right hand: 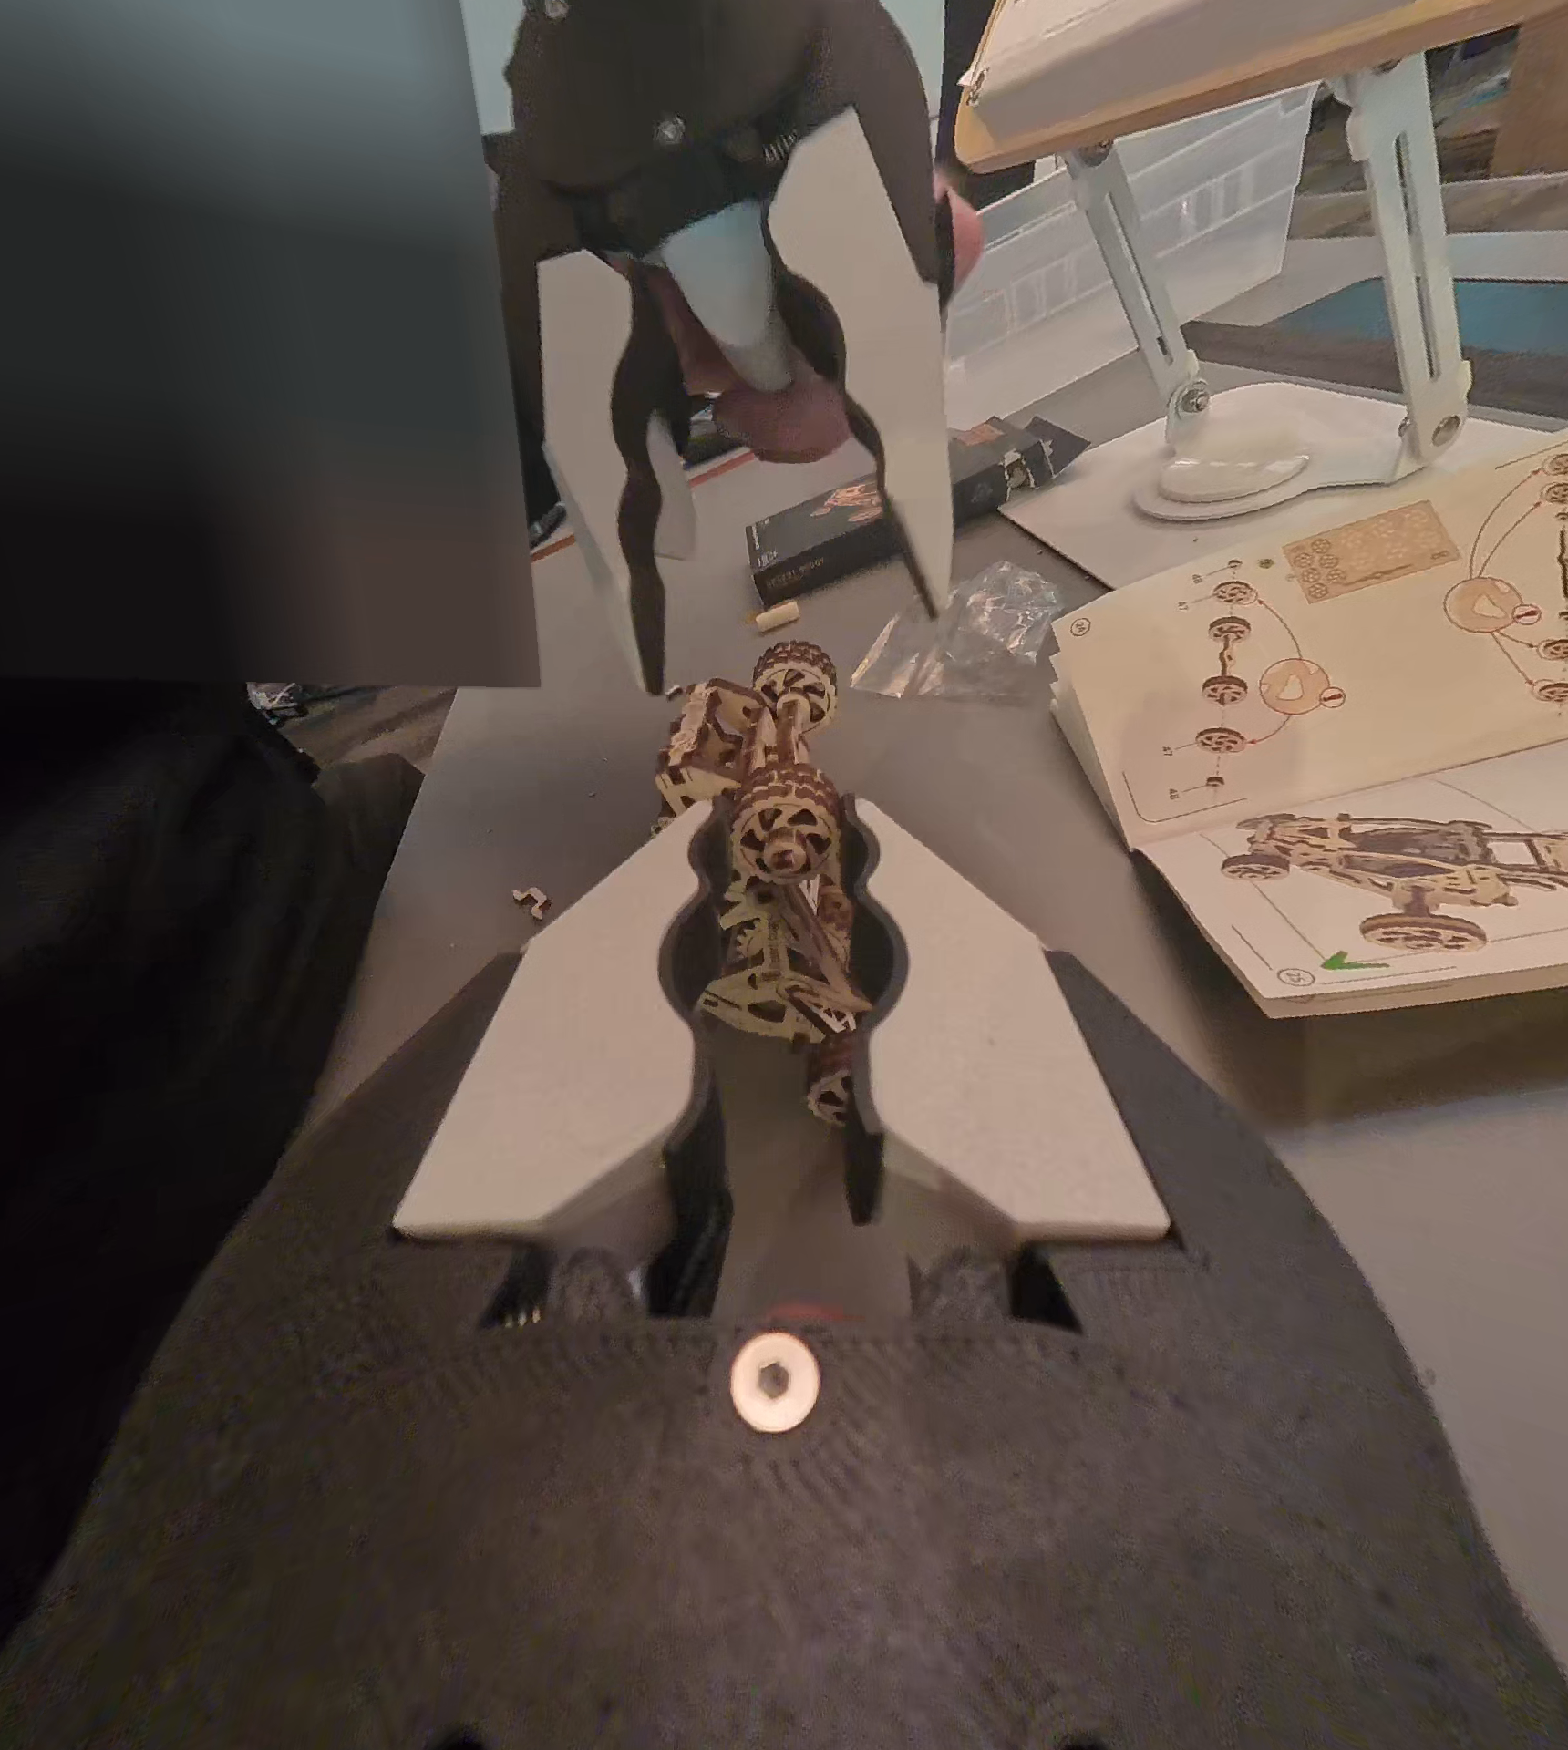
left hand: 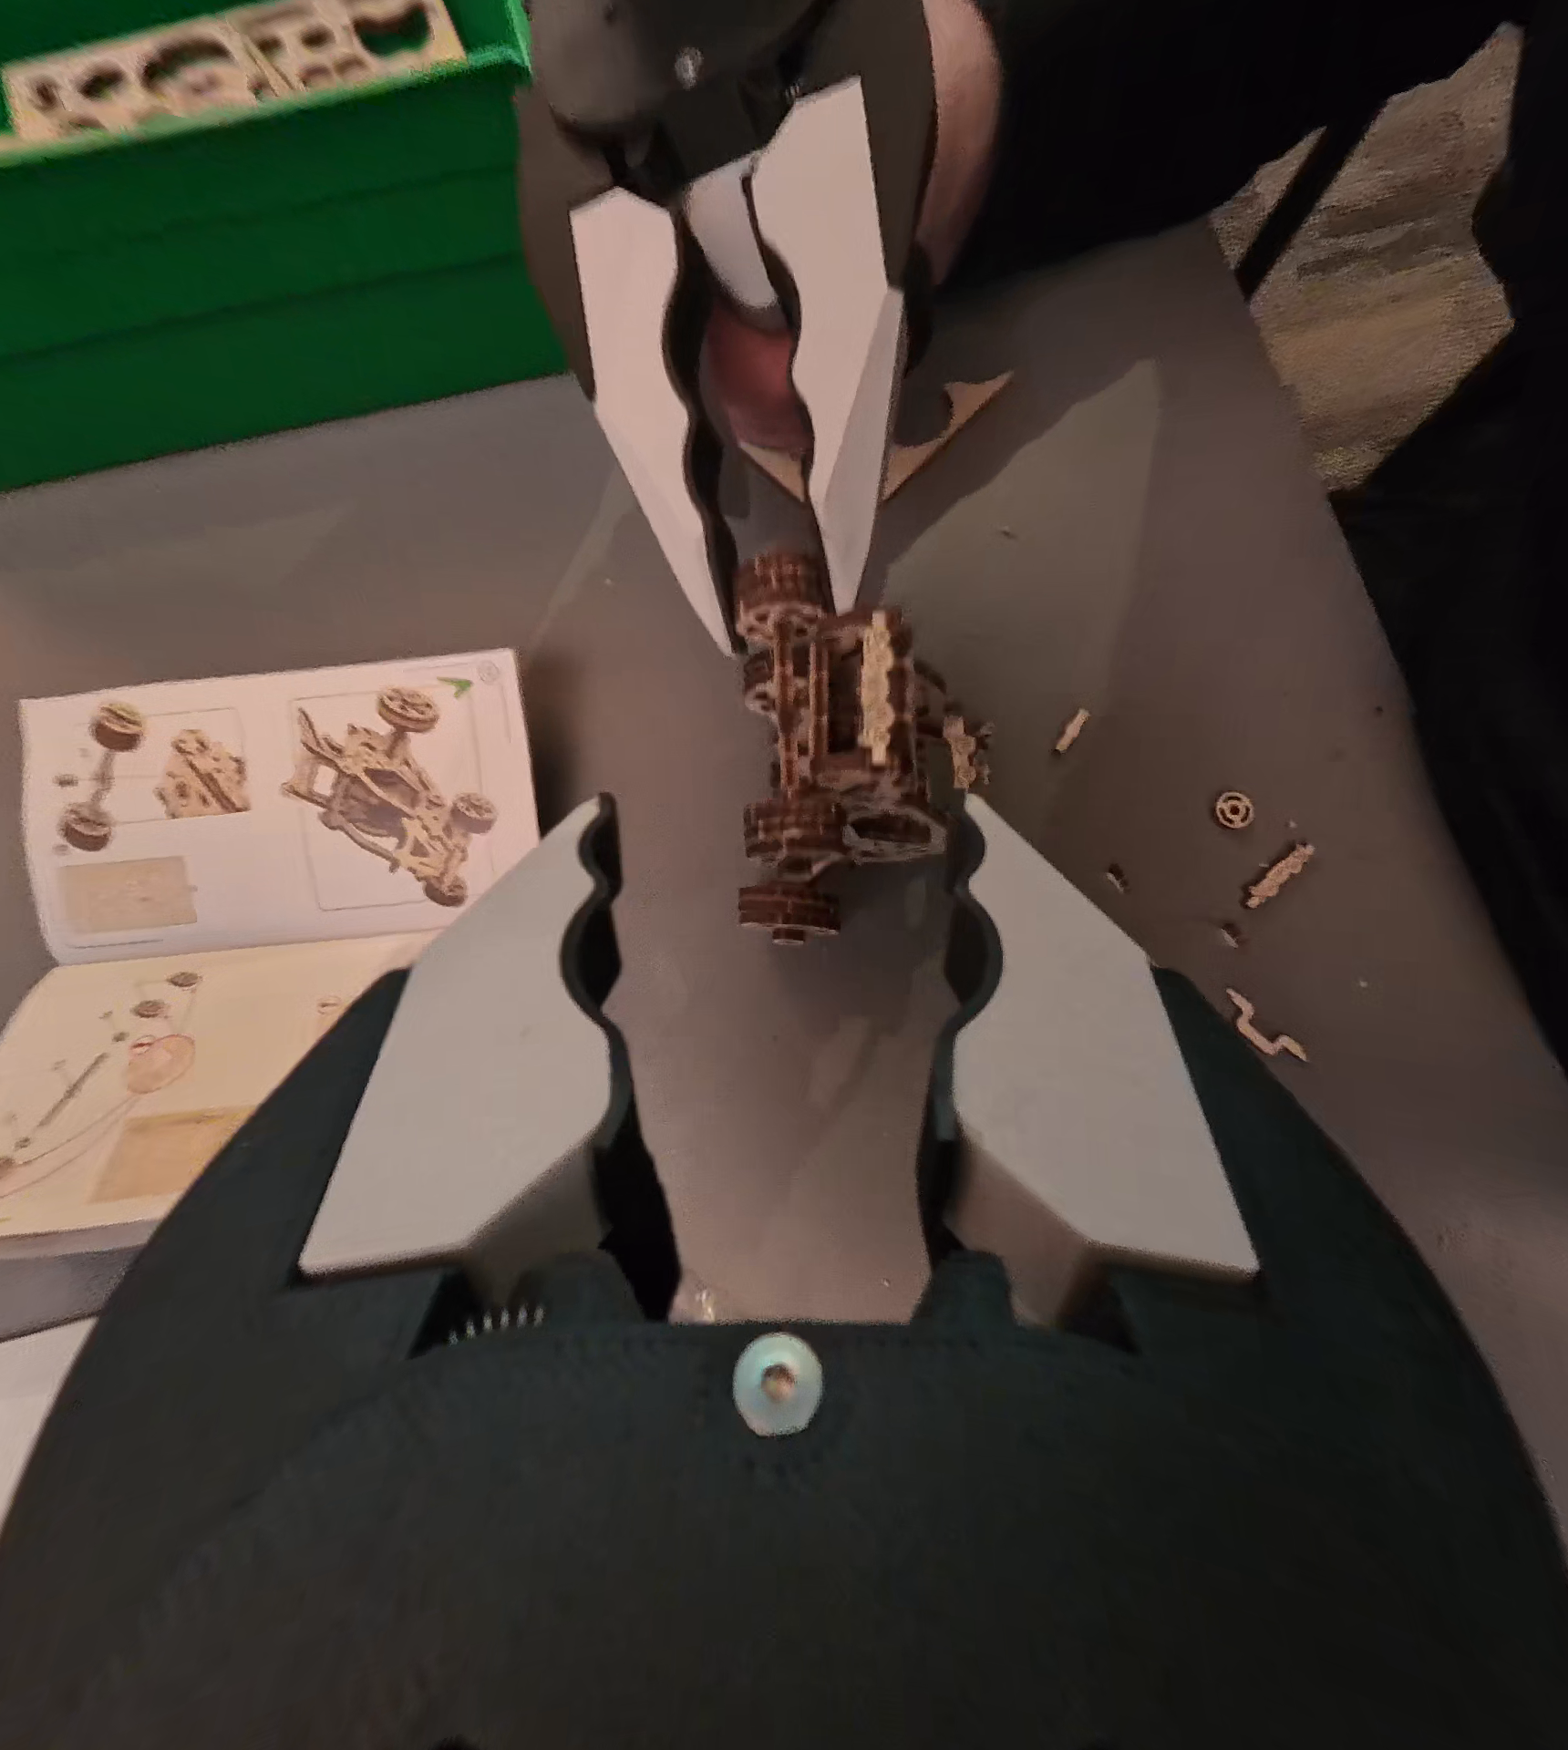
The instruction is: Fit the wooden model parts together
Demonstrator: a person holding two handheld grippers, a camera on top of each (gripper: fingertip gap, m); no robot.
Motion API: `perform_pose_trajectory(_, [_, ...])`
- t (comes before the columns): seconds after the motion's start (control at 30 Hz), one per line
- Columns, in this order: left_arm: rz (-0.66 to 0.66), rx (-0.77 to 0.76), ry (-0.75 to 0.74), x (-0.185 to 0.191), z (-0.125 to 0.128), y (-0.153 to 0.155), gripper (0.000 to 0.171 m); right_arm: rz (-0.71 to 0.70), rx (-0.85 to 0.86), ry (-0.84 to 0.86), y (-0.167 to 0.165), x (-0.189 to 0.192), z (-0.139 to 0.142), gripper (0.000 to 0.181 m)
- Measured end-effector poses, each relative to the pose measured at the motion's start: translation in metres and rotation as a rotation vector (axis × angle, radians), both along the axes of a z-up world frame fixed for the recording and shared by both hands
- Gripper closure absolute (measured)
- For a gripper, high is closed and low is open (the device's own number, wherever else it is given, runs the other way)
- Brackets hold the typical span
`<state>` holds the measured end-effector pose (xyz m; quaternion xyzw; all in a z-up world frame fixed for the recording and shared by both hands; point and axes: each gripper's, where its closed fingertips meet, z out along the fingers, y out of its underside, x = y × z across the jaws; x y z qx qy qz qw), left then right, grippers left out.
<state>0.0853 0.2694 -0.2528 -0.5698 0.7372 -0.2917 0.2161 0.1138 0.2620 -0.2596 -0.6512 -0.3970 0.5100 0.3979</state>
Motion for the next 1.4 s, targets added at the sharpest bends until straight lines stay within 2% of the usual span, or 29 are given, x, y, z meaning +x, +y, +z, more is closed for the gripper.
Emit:
perform_pose_trajectory(0.07, [-0.016,0.008,-0.016,0.009,0.008,-0.009,0.100,0.006,-0.008,0.004,-0.001,-0.001,-0.002,0.162])
perform_pose_trajectory(0.13, [-0.018,0.070,0.031,0.018,0.004,-0.014,0.100,0.009,-0.006,0.006,-0.001,-0.002,-0.002,0.162])
perform_pose_trajectory(0.23, [-0.030,0.098,0.138,0.019,-0.015,-0.020,0.113,0.003,-0.002,0.011,0.000,-0.002,-0.001,0.162])
perform_pose_trajectory(0.3, [-0.027,0.074,0.144,0.019,-0.019,-0.024,0.123,0.005,0.002,0.013,-0.001,-0.002,0.000,0.162])
perform_pose_trajectory(0.37, [-0.021,0.109,0.189,0.015,-0.025,-0.021,0.122,0.010,0.002,0.023,-0.003,-0.004,0.001,0.162])
perform_pose_trajectory(0.5, [-0.022,0.119,0.180,0.016,-0.022,-0.024,0.136,0.019,-0.004,0.026,-0.004,-0.005,0.001,0.162])
perform_pose_trajectory(0.57, [-0.024,0.131,0.181,0.016,-0.021,-0.024,0.138,0.019,-0.002,0.028,-0.004,-0.005,0.001,0.162])
perform_pose_trajectory(0.83, [-0.002,0.190,0.172,0.017,-0.021,-0.021,0.132,0.014,0.012,0.041,-0.005,-0.006,0.004,0.162])
perform_pose_trajectory(1.2, [0.001,0.185,0.171,0.015,-0.024,-0.025,0.136,0.039,-0.014,0.035,-0.007,-0.009,0.002,0.161])
perform_pose_trajectory(1.33, [0.045,0.203,0.167,0.013,-0.024,-0.018,0.123,0.051,0.001,0.022,-0.007,-0.011,0.003,0.161])
perform_pose_trajectory(1.4, [0.047,0.219,0.180,0.011,-0.025,-0.017,0.122,0.063,0.000,0.017,-0.006,-0.011,0.005,0.162])
